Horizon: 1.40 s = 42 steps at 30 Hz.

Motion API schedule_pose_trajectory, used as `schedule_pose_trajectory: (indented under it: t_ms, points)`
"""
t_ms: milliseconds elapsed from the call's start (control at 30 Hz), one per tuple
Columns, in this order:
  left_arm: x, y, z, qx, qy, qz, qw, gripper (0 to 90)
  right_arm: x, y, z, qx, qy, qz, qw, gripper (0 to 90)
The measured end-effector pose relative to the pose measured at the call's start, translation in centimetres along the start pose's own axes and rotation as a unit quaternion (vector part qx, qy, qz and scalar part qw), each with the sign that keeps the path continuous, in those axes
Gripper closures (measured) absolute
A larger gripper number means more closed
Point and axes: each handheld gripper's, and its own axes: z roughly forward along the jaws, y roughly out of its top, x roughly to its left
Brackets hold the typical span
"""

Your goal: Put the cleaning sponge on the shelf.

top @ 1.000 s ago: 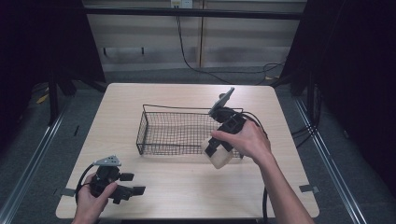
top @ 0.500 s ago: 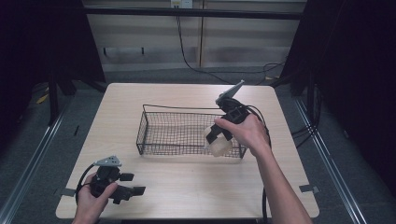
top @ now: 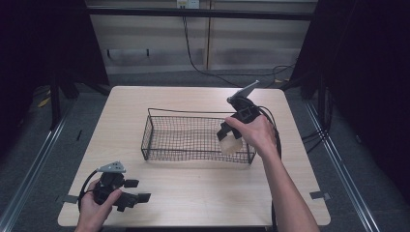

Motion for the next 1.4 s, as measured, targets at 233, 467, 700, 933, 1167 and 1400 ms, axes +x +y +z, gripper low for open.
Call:
schedule_pose_trajectory:
  t_ms: [233,467,700,933,1167,1400]
  points:
    - [0.0,0.0,0.0,-0.003,0.0,-0.003,1.0,18.5,-1.1,0.6,0.3,-0.007,-0.013,0.028,0.9995,28.4]
    - [0.0,0.0,0.0,-0.001,-0.002,0.0,1.0,18.5,-1.7,1.1,0.8,-0.006,-0.027,0.043,0.9987,28.4]
    - [0.0,0.0,-0.1,-0.002,-0.002,-0.002,1.0,18.5,-2.6,1.6,1.3,-0.012,-0.047,0.067,0.9965,28.4]
    - [0.0,0.0,0.0,-0.002,-0.003,-0.002,1.0,18.5,-3.2,2.0,2.2,-0.01,-0.058,0.078,0.9952,28.4]
    - [0.0,0.0,-0.1,0.0,-0.003,-0.001,1.0,18.5,-4.3,2.2,3.9,0.002,-0.069,0.094,0.9932,28.3]
    - [0.0,0.0,0.0,0.0,-0.004,0.0,1.0,18.5,-5.0,2.1,5.0,0.003,-0.079,0.1,0.9919,28.2]
